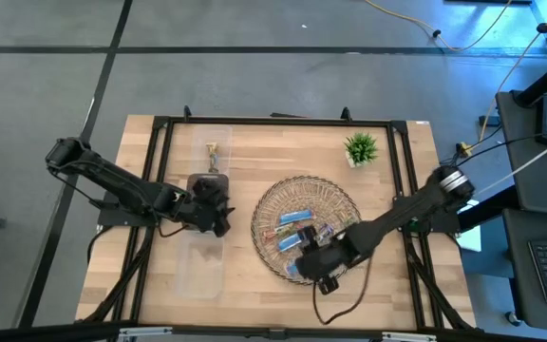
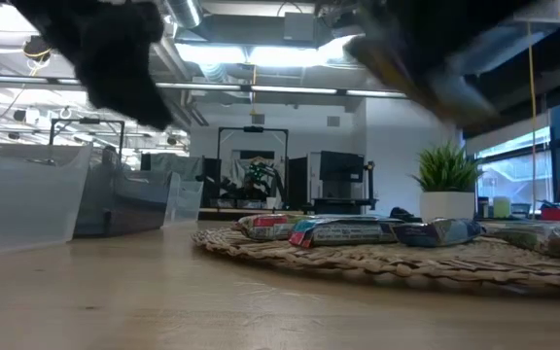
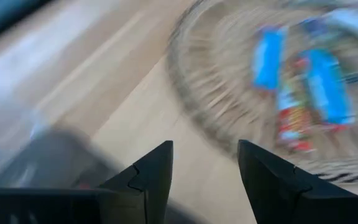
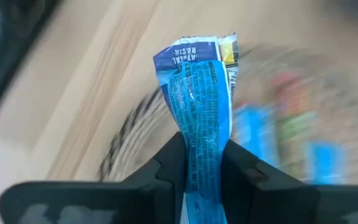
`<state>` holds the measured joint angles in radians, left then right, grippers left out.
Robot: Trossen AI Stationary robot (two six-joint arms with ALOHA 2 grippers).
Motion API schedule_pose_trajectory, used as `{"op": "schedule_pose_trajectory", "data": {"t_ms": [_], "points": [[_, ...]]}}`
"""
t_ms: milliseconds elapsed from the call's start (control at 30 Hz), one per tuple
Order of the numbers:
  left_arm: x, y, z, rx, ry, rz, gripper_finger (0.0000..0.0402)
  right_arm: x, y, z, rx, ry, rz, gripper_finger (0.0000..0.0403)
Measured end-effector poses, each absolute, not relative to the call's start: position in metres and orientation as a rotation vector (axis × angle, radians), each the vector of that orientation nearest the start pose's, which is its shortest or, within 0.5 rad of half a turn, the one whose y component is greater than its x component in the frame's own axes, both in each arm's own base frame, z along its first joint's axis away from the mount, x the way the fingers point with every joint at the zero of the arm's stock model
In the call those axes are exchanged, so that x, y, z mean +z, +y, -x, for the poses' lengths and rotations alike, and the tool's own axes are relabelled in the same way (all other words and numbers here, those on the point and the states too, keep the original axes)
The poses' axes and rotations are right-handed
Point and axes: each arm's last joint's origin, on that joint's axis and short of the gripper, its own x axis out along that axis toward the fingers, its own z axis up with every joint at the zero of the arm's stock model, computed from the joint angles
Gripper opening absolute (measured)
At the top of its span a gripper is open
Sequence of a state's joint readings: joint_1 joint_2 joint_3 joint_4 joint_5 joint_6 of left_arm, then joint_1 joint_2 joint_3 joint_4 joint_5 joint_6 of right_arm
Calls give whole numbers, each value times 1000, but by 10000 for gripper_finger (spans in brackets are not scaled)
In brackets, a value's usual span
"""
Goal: Pick and place Granola Bars by type
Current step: Put the blue granola bar into the bottom transparent bin
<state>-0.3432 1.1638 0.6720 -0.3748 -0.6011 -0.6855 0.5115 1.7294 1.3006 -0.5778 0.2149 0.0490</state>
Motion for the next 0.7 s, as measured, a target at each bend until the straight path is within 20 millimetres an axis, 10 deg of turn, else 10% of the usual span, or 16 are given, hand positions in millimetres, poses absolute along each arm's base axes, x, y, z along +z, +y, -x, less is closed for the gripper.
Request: {"op": "schedule_pose_trajectory", "data": {"t_ms": [367, 700], "points": [[266, -87, -243, -42, 141, 65, 169, 360, 144, -329, -27, 66, 117, 79], [280, -90, -250, -89, -50, 123, 169, 367, 139, -353, 158, -214, 104, 79]]}}
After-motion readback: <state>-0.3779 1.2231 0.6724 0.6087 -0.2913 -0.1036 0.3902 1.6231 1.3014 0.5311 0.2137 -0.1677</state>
